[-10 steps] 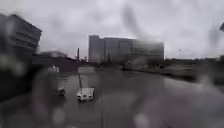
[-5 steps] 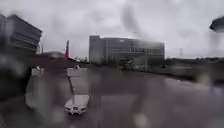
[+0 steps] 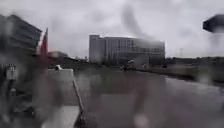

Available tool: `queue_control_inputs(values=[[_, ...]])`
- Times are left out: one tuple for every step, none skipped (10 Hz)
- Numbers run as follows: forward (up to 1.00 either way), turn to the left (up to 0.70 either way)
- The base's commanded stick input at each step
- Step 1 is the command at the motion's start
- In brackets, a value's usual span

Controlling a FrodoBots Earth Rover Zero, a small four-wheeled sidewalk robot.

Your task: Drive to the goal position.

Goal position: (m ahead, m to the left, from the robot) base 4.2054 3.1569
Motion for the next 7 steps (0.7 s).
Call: queue_control_inputs(values=[[0.00, -0.45], [0.00, -0.29], [0.00, -0.01], [0.00, 0.00], [0.00, 0.00], [0.00, 0.00], [0.00, 0.00]])
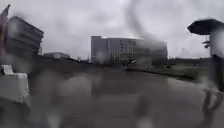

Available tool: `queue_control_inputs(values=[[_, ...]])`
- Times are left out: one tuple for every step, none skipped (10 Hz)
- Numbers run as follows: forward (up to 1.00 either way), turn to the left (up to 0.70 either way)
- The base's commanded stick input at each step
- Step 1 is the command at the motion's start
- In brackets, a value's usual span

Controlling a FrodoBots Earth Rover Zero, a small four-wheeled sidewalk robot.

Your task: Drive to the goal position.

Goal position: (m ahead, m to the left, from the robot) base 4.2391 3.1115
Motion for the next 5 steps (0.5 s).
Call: queue_control_inputs(values=[[0.00, 0.00], [0.00, 0.00], [0.00, 0.00], [0.00, 0.00], [0.00, 0.00]])
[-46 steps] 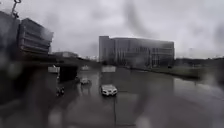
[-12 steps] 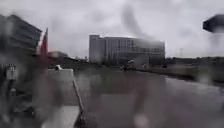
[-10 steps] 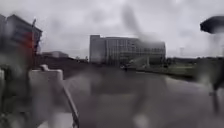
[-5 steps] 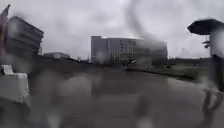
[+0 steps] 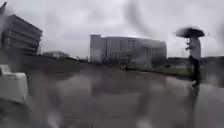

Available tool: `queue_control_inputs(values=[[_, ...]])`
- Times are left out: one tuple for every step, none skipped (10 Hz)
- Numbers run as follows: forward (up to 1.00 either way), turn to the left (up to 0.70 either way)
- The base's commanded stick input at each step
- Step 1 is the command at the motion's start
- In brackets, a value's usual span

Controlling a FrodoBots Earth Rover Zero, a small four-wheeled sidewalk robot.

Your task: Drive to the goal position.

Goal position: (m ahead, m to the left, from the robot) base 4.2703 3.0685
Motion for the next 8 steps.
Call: queue_control_inputs(values=[[0.02, 0.00], [0.41, 0.00], [0.79, 0.00], [1.00, 0.00], [1.00, 0.00], [0.77, 0.00], [0.00, 0.00], [0.00, 0.00]])
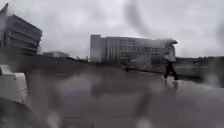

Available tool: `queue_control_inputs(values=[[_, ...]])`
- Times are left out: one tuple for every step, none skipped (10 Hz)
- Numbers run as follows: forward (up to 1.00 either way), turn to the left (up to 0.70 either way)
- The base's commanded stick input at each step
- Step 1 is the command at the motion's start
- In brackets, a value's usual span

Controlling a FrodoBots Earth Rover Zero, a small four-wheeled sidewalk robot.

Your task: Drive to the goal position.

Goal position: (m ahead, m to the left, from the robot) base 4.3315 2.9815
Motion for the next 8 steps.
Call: queue_control_inputs(values=[[0.00, 0.00], [0.00, 0.00], [0.00, 0.00], [0.00, 0.00], [0.00, 0.00], [0.00, 0.00], [0.00, 0.00], [-0.33, 0.00]])
